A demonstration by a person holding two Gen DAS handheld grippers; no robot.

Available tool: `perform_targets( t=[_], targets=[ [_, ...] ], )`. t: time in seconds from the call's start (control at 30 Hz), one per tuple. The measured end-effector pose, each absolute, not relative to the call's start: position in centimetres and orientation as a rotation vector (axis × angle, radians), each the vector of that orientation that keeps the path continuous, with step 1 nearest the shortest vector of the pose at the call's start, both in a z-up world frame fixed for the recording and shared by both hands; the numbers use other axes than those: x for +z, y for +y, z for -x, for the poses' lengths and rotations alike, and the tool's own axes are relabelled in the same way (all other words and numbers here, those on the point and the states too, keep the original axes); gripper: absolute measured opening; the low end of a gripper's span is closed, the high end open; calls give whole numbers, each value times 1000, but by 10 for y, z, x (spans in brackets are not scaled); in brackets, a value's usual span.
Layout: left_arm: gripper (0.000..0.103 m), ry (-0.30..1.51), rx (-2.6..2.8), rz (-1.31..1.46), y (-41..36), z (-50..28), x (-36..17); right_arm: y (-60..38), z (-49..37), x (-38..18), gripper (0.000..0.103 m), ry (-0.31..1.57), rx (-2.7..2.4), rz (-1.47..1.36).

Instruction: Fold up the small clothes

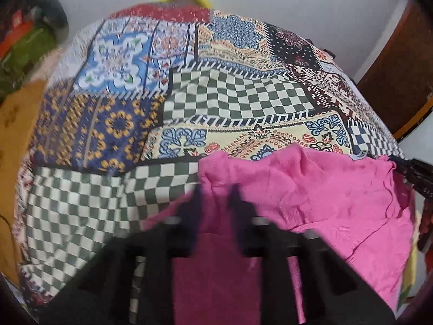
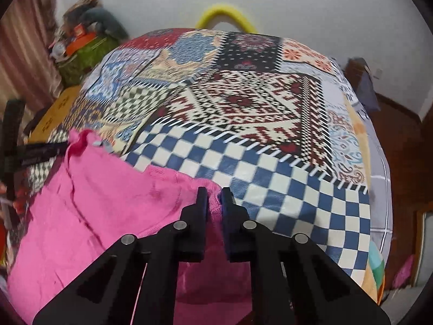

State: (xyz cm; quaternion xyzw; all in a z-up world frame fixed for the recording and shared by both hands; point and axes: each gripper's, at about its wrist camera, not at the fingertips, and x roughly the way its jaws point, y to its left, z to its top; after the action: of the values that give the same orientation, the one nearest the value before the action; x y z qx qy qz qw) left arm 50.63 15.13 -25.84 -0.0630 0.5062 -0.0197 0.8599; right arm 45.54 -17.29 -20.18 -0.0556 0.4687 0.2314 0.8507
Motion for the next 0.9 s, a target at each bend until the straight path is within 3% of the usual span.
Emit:
perform_targets(
  t=[0.23, 0.53, 0.6, 0.67, 0.77, 0.9],
  targets=[
    [7, 1028, 88, 17, 160, -493, -249, -190, -451, -177, 5, 847, 387, 145],
    [10, 1091, 122, -63, 150, -494, -261, -182, -448, -176, 7, 835, 356, 201],
    [17, 1079, 114, -86, 144, -489, -256, -180, -447, -174, 15, 869, 362, 192],
    [29, 1060, 101, -85, 142, -480, -245, -179, -444, -170, 35, 908, 384, 174],
    [49, 1026, 94, -82, 140, -464, -226, -175, -427, -154, 40, 893, 411, 183],
    [59, 980, 100, -63, 139, -430, -196, -173, -400, -132, 54, 874, 448, 175]
  ],
)
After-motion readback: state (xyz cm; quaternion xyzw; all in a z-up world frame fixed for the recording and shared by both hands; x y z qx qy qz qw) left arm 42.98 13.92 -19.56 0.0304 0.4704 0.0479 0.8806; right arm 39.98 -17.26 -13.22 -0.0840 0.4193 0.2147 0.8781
